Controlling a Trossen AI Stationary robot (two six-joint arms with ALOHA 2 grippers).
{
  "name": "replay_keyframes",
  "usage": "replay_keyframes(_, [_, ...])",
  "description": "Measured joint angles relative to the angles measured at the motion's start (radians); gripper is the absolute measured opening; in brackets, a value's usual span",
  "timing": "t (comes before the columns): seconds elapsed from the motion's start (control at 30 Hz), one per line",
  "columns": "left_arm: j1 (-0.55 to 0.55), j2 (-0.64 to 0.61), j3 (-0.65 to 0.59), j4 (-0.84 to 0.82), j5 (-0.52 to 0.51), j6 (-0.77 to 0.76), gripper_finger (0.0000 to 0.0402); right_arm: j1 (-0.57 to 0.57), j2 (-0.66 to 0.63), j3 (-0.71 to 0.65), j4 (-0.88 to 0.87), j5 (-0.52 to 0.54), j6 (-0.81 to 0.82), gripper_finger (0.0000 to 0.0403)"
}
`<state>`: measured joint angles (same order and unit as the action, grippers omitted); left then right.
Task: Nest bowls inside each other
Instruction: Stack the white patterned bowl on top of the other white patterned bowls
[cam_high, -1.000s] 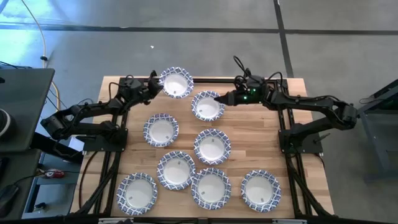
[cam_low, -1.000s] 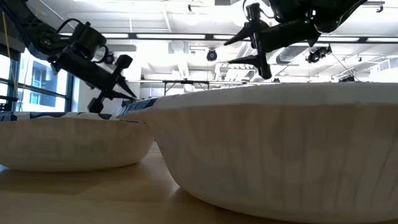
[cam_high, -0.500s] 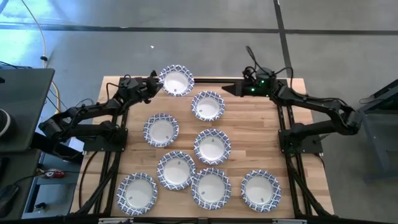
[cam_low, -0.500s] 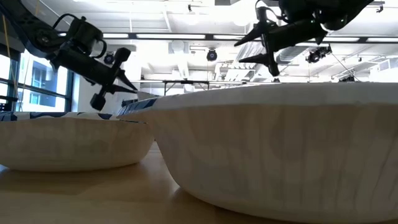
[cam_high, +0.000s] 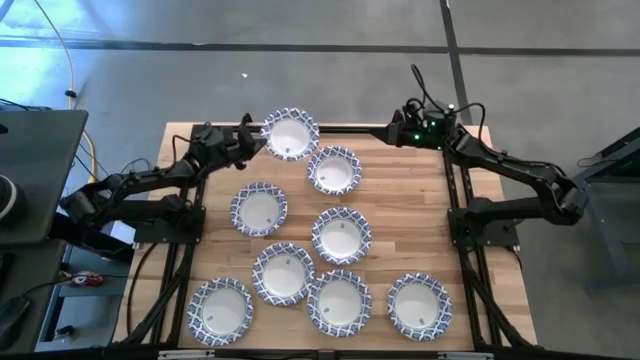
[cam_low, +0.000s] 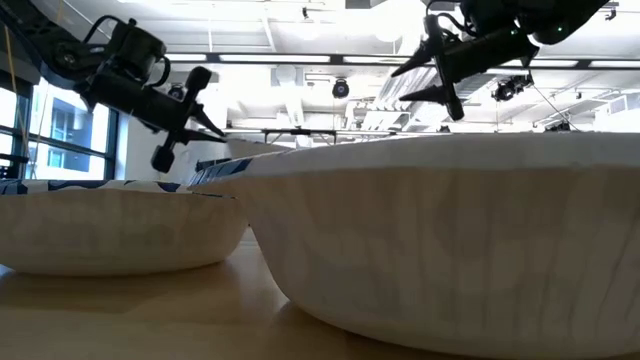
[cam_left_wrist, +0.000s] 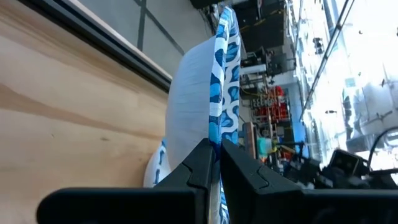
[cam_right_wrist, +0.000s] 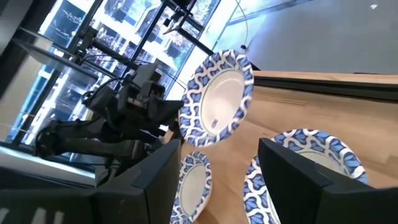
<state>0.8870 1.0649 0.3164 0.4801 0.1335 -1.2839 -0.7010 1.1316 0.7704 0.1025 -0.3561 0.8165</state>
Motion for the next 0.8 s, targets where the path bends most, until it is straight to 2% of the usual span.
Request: replay_keyframes(0.8, [-0.152, 0.000, 0.001, 0.051, -0.019, -0.033, 0.0019, -0.008, 0.000, 0.000, -0.054, 0.001, -0.014, 0.0208])
